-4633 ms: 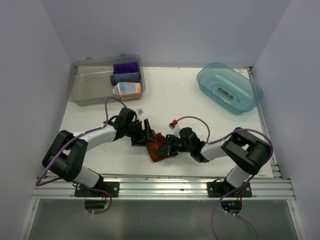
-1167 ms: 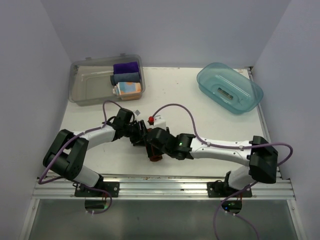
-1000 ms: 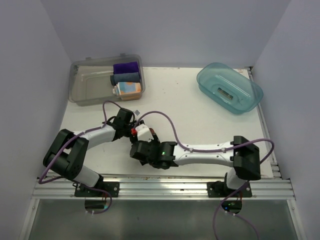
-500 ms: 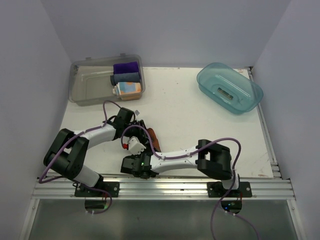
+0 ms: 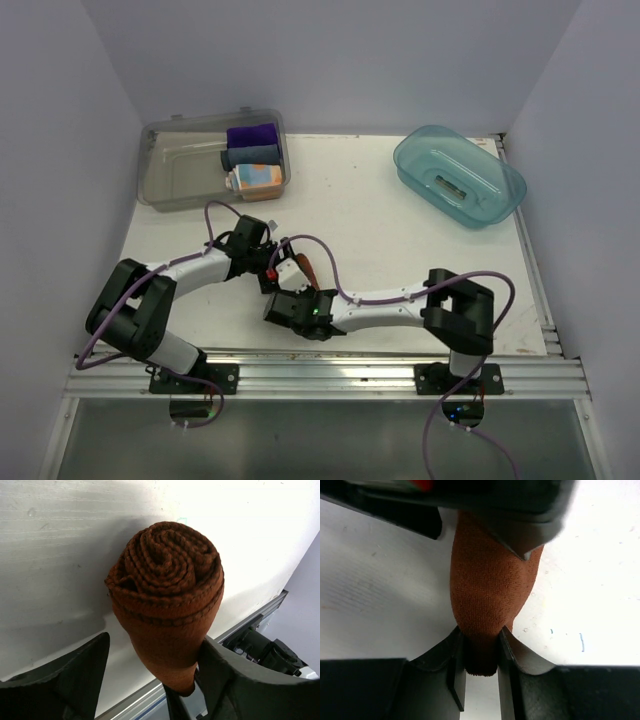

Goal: Roll the towels
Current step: Roll the towel

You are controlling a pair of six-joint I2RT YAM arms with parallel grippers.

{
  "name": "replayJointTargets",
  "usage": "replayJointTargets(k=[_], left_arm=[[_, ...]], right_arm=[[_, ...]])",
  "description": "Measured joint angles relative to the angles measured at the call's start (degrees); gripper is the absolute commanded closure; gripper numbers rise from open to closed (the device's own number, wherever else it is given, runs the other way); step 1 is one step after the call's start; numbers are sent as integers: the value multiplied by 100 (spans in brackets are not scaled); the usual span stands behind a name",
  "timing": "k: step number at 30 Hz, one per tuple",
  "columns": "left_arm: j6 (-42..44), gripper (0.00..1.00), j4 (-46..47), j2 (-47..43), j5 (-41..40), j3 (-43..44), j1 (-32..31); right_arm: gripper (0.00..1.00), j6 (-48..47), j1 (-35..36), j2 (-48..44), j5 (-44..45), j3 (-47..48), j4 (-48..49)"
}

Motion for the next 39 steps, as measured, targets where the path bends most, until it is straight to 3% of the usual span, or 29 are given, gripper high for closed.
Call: replayJointTargets(k=[3, 5, 19, 28, 39], left_arm=[[4, 16, -28, -37, -39, 0, 0], [2, 15, -44, -50, -61, 2, 0], [46, 17, -83, -52, -39, 17, 0], [46, 16, -85, 55, -37, 42, -4], [33, 25, -68, 72, -37, 74, -4]], right_arm=[[82, -7, -334, -522, -629, -542, 588], [83, -4, -514, -785, -1027, -852, 962], [84, 328, -1279, -1652, -2970, -2203, 2887], [84, 640, -1521, -1731, -3604, -2623, 3659], [84, 1161, -1954, -1779, -4446, -3211, 4656]])
